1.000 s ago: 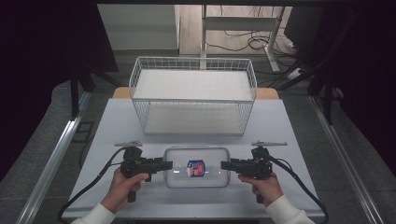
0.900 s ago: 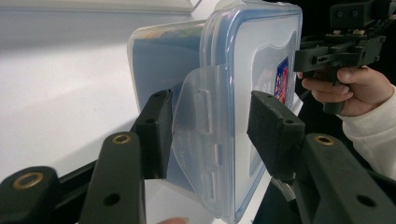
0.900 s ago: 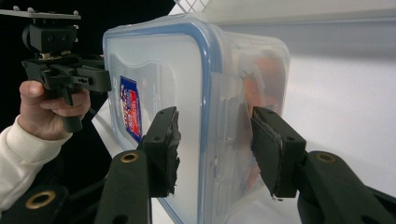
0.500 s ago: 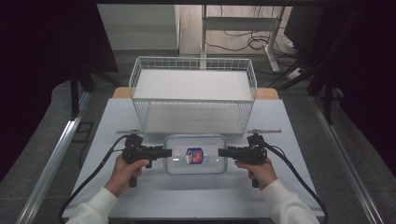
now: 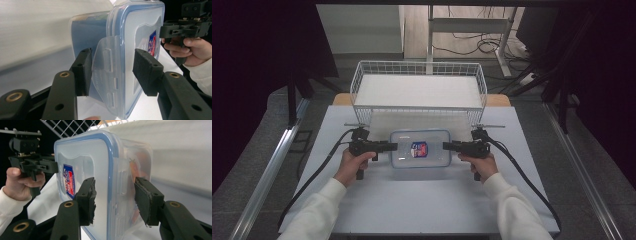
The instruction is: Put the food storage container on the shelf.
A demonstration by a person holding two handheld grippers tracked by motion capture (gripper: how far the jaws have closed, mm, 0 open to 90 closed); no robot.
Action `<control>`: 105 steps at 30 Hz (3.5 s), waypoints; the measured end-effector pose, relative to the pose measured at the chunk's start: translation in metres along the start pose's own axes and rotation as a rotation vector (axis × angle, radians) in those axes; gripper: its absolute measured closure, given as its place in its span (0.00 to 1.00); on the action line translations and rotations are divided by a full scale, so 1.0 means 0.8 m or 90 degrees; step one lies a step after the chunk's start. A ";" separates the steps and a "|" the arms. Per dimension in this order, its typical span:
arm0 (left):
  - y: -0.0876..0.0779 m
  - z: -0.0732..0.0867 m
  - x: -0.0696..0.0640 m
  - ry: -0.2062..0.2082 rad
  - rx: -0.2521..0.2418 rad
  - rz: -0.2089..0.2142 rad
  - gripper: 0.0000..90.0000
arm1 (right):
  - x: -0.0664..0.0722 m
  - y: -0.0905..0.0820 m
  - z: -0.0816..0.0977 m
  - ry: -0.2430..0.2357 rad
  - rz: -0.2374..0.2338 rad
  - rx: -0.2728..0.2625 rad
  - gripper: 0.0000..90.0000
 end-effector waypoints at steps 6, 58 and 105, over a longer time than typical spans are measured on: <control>0.004 -0.008 0.011 -0.005 -0.007 0.002 0.56 | -0.009 0.009 -0.009 0.001 0.003 -0.016 0.57; -0.052 0.082 -0.056 0.144 0.012 -0.127 0.33 | 0.073 -0.036 0.052 -0.337 0.172 0.015 0.71; -0.071 0.120 -0.076 0.175 0.033 -0.132 0.32 | 0.064 0.114 0.022 -0.246 0.159 0.069 0.99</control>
Point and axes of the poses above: each handheld gripper's, and its own axes: y roughly forward along the jaws, z roughly out of its underside, x roughly to its left, the point moved 3 cm from there along y, roughly forward along the jaws, and after that the axes turned 4 degrees about -y, right-handed, at the moved point
